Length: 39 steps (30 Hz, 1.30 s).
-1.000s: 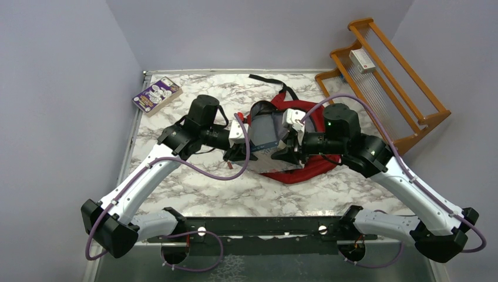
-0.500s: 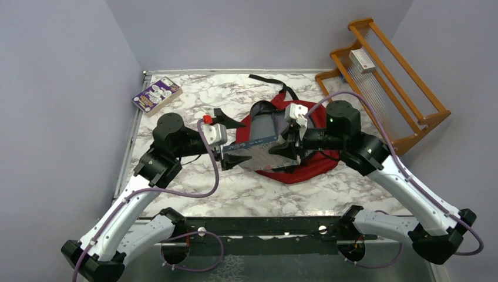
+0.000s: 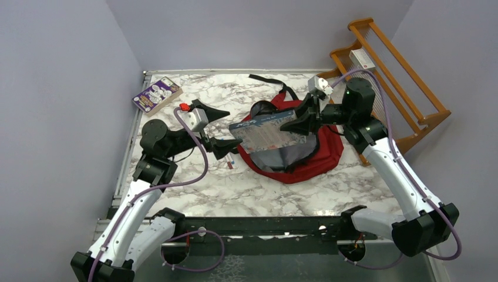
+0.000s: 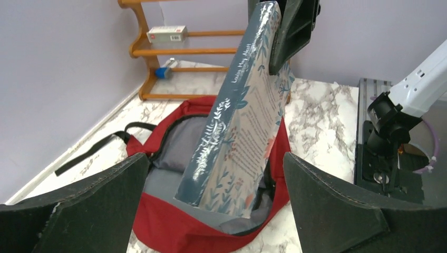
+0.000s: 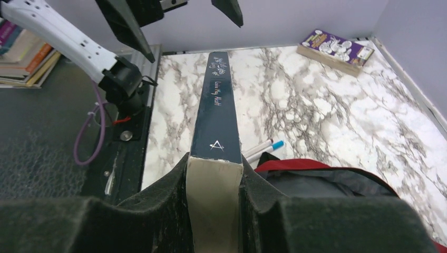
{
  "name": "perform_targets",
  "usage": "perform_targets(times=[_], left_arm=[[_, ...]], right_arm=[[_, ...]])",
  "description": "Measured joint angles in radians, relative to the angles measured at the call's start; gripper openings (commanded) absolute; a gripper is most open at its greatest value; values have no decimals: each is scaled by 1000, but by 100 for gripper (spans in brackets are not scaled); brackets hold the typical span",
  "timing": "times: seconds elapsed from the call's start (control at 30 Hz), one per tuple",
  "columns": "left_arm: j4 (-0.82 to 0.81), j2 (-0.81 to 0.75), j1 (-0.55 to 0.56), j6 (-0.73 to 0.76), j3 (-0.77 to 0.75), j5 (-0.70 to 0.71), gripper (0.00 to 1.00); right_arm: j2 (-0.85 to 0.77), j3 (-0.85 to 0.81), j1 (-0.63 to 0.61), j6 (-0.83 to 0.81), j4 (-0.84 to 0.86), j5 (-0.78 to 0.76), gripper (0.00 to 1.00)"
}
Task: Pack the student bag
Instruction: Pick up the book from the center of the board.
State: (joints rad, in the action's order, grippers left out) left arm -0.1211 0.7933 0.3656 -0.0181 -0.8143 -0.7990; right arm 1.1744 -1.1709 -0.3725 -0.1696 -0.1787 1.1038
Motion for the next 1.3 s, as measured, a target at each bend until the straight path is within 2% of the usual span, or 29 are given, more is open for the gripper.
perform_targets(times=[0.27,0.47,0.6,0.93,1.1,1.3], left_arm=[[-119,43,-4,-63,-2,-55,99],[-161,48,-4,-84,-10,-84,99],[-185,61,-2,-94,-13,-113,97],[-223,134,81,-116,-30,-197,68],[-268,163,119,-146,-56,-235,51],[-306,176,128,-178,-59,-250,49]], right_arm=[[-15,15,73,88,144,206,0],[-27,16,73,149,225,290,0],[-49,29,73,228,323,288,0],[-75,78,73,488,636,208,1],[-75,82,73,559,715,198,0],[-78,95,73,603,763,192,0]])
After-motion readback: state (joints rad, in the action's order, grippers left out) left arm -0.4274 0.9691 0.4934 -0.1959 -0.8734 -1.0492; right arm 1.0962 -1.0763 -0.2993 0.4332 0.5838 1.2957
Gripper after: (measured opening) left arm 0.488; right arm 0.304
